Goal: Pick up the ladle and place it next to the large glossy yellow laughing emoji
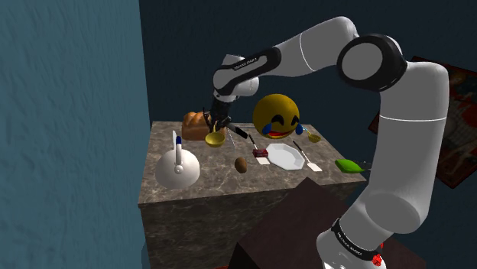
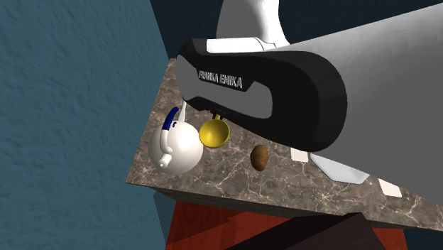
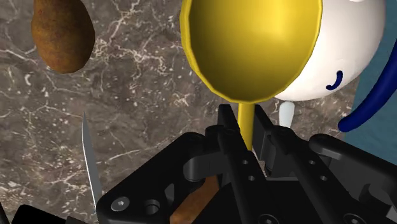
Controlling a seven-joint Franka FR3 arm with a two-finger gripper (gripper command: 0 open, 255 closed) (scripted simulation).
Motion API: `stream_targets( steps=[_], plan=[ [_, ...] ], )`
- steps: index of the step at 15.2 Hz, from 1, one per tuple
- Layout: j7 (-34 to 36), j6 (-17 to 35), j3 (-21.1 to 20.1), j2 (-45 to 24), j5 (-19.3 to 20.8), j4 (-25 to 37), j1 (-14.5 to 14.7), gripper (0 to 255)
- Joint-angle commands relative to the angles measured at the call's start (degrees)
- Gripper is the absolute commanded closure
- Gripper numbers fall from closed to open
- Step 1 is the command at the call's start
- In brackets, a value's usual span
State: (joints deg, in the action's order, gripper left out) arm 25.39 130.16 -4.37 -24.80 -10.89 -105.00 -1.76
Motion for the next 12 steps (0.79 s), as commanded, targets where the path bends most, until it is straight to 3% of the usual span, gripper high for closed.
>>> stream_targets(
  steps=[1,12],
  plan=[
    [0.28,-1.35,0.04,0.89,0.12,0.46,0.0,255],
    [1.51,-8.25,0.17,4.97,0.62,3.36,-0.08,255]
  ],
)
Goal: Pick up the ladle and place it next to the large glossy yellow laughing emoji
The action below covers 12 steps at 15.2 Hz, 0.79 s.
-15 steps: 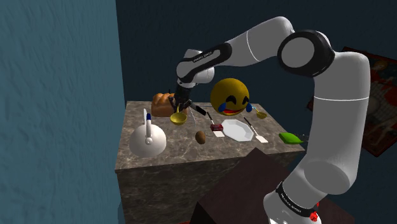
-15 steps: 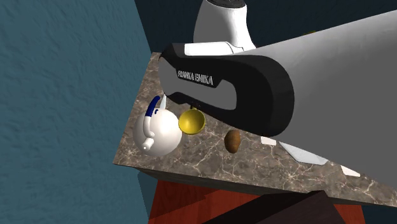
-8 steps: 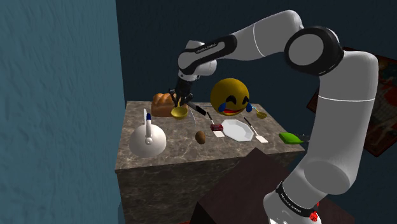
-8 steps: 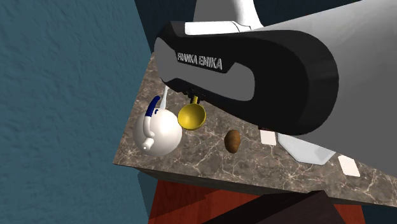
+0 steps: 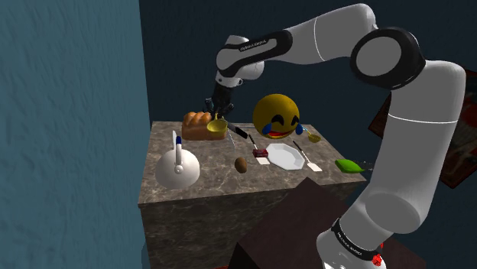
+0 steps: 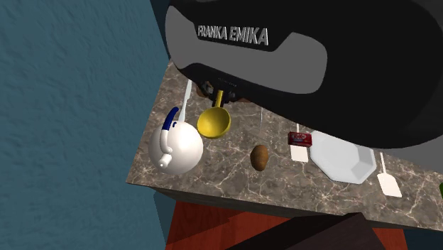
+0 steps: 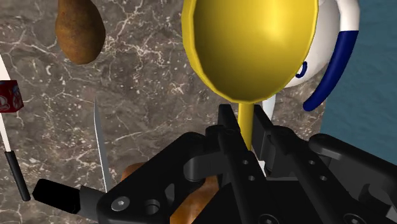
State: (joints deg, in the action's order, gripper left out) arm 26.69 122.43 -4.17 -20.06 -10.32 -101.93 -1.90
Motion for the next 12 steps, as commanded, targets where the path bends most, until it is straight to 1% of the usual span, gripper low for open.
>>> stream_targets(
  steps=[1,12],
  plan=[
    [0.32,-1.17,-0.01,0.55,0.09,0.63,0.06,255],
    [1.55,-8.53,0.08,3.32,0.53,5.3,-0.04,255]
  ],
)
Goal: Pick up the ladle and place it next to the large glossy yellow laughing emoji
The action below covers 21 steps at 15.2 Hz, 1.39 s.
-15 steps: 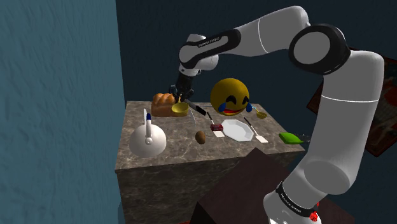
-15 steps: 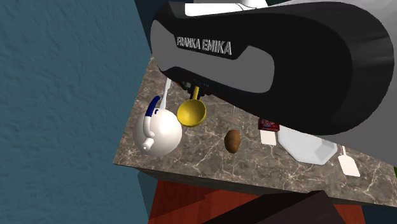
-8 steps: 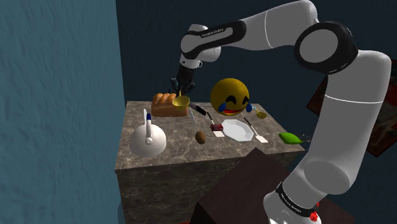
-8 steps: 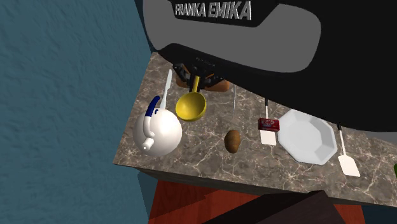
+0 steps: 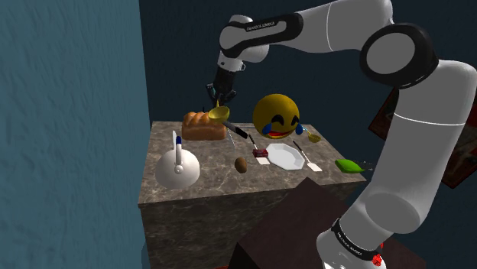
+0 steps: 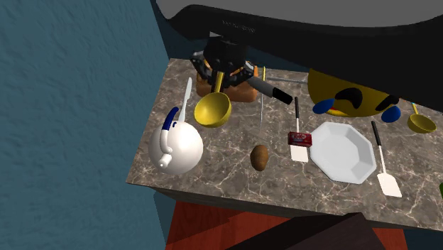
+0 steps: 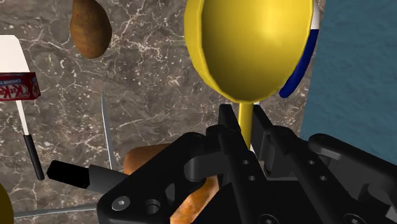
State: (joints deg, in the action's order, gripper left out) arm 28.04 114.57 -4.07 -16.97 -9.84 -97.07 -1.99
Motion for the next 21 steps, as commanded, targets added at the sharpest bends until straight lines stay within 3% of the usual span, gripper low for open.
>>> stream_targets(
  steps=[1,9,21],
  plan=[
    [0.31,-1.36,-0.02,0.41,0.08,0.95,0.04,255],
    [1.14,-6.57,0.02,1.45,0.32,5.18,-0.03,255],
    [-12.12,-4.06,5.42,19.16,-0.88,-17.29,-7.04,255]
  ],
)
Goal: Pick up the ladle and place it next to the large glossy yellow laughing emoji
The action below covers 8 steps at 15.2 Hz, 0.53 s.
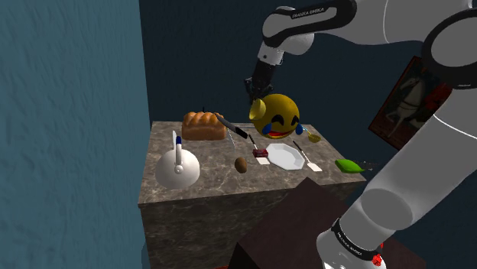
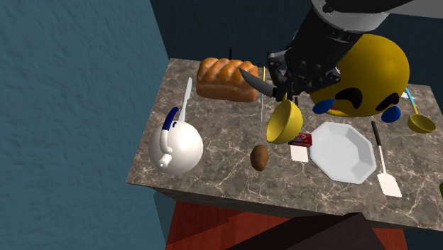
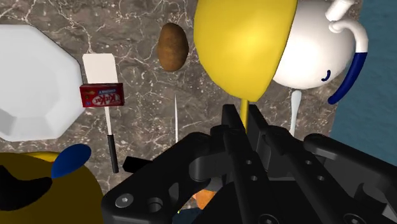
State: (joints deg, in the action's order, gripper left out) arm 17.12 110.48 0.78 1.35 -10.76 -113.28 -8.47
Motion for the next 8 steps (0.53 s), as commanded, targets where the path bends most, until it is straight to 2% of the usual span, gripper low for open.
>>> stream_targets(
  steps=[1,8],
  plan=[
    [-2.33,-0.01,1.17,2.04,0.14,-2.44,-1.12,255],
    [-10.37,-0.95,5.93,9.26,1.76,-10.06,-5.17,255]
  ],
)
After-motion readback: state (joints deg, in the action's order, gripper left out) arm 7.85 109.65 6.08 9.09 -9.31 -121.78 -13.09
